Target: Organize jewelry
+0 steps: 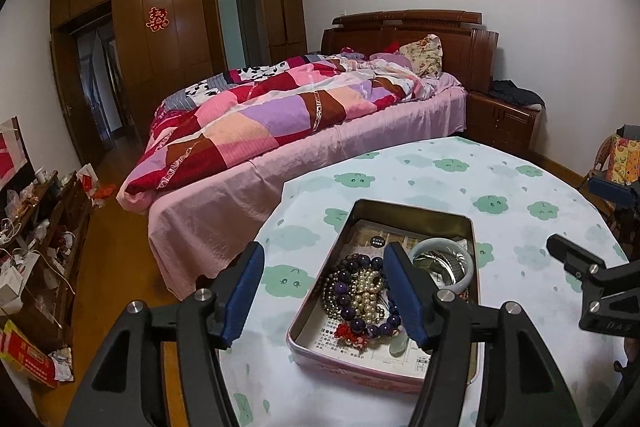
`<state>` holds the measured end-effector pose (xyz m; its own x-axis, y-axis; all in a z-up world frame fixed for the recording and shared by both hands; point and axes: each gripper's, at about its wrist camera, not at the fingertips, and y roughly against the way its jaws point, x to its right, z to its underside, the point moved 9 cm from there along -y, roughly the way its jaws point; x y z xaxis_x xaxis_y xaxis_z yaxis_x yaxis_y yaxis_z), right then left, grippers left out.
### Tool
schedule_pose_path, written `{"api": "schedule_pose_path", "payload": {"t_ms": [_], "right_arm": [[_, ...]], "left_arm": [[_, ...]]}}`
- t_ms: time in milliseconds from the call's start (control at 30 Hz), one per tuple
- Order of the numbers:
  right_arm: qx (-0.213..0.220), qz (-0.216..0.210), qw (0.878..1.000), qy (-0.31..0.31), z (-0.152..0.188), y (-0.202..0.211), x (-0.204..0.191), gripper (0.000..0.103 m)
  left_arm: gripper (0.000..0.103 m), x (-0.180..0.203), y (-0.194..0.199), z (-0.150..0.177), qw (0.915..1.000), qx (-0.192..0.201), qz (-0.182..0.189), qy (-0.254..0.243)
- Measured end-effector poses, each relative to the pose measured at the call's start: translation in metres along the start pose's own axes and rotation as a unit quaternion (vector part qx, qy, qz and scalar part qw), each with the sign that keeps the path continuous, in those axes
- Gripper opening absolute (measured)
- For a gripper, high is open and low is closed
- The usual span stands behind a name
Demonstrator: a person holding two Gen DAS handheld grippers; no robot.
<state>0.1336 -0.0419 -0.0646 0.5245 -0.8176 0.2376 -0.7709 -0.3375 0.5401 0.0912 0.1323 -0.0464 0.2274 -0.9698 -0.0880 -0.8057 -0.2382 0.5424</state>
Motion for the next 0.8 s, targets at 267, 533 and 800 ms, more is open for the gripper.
{"api": "schedule_pose_path", "payload": {"t_ms": [267, 533, 800], "right_arm": [[0.005, 0.006, 1.000, -0.006, 0.002, 0.006, 0.006, 0.091], [0.007, 0.010, 1.000, -0.013, 0.004, 0.005, 0.010, 0.091], [0.009, 0.013, 1.000, -0.016, 0.005, 0.008, 0.013, 0.091]], "left_arm": [[0.063, 0.003, 0.006, -0.002, 1.0000, 0.006, 0.003, -0.003], [0.064, 0.003, 0.007, -0.002, 1.0000, 0.005, -0.001, -0.006], [0.072, 0.004, 0.008, -0.002, 0.9998, 0.007, -0.010, -0.014]]}}
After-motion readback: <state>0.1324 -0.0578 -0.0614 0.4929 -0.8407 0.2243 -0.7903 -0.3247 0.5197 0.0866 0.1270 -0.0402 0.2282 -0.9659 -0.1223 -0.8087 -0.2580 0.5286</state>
